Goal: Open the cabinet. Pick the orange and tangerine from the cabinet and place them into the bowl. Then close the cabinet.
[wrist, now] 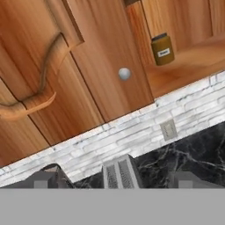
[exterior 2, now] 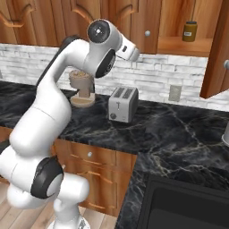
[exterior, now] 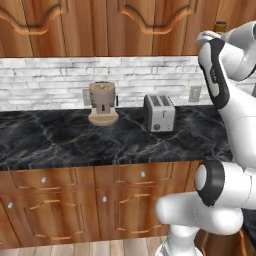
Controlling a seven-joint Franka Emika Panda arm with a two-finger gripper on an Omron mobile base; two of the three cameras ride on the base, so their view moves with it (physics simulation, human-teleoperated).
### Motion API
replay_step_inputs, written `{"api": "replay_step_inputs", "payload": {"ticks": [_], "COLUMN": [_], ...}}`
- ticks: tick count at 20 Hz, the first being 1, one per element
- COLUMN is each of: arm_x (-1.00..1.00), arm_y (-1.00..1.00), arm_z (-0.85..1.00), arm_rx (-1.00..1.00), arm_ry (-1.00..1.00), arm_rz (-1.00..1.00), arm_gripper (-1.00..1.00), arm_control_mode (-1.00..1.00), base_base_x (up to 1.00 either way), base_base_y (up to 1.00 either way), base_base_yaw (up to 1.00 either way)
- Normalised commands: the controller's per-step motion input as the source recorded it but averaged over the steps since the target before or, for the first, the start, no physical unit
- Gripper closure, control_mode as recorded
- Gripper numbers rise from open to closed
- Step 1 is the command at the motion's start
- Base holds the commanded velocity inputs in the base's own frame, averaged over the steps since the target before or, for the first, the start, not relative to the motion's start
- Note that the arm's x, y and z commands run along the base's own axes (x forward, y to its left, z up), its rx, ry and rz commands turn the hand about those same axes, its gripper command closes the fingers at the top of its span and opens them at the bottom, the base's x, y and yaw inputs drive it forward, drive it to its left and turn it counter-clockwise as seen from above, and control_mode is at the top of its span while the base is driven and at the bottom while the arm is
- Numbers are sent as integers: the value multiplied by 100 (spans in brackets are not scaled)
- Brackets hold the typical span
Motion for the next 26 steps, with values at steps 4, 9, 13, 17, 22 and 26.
{"api": "replay_step_inputs", "payload": {"ticks": [4, 9, 13, 17, 22, 26], "arm_x": [-77, -88, -100, -88, -75, -60], "arm_y": [31, 59, 51, 8, 5, 4], "arm_z": [0, 6, -4, -33, -8, 0], "arm_rx": [-1, -10, -13, -5, -2, -1], "arm_ry": [9, 17, 3, 3, 8, 1], "arm_rz": [1, 0, 0, 2, 2, 0], "arm_gripper": [-100, -100, -100, -100, -100, -100], "arm_control_mode": [-100, -100, -100, -100, -100, -100], "base_base_x": [0, 0, 0, 0, 0, 0], "base_base_y": [0, 0, 0, 0, 0, 0], "base_base_yaw": [0, 0, 0, 0, 0, 0]}}
